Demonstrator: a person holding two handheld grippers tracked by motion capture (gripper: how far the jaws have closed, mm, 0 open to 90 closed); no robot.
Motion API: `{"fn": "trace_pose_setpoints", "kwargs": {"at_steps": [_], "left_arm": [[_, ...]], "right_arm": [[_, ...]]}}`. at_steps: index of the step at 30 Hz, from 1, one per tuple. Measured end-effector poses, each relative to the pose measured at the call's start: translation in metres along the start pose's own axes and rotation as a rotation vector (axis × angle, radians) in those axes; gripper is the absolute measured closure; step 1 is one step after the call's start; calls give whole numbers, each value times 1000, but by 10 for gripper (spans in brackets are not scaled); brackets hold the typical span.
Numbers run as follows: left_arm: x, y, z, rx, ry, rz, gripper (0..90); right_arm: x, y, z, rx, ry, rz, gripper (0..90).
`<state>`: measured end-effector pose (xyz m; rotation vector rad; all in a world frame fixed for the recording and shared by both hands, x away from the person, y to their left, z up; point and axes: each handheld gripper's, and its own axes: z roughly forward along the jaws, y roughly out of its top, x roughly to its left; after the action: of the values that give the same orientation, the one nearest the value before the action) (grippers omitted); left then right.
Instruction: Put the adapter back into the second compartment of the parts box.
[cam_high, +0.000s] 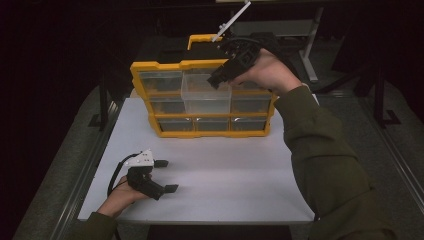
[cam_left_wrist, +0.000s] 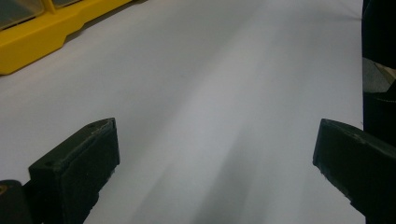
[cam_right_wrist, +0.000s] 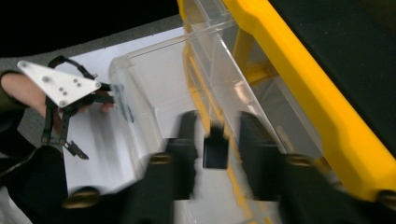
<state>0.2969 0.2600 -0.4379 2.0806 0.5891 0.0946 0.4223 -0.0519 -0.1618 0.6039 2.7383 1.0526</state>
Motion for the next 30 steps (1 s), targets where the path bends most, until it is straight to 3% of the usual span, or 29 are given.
{"fn": "trace_pose_setpoints", "kwargs": {"at_steps": [3,11,19,30], "left_arm": [[1,-1,-1,-6,0,-5,0],[2,-2,-2,-4,4,-9,0],[1,-1,-1,-2,5,-8,0],[0,-2,-1,1,2,-7,0]], "right_arm": [[-1,0,-1,-12,-4,7,599],[-2,-11,-24,-42,-11,31,592],[-6,-40,-43,-57,-34,73,550],[-5,-75,-46,-60,-60,93,440]]}}
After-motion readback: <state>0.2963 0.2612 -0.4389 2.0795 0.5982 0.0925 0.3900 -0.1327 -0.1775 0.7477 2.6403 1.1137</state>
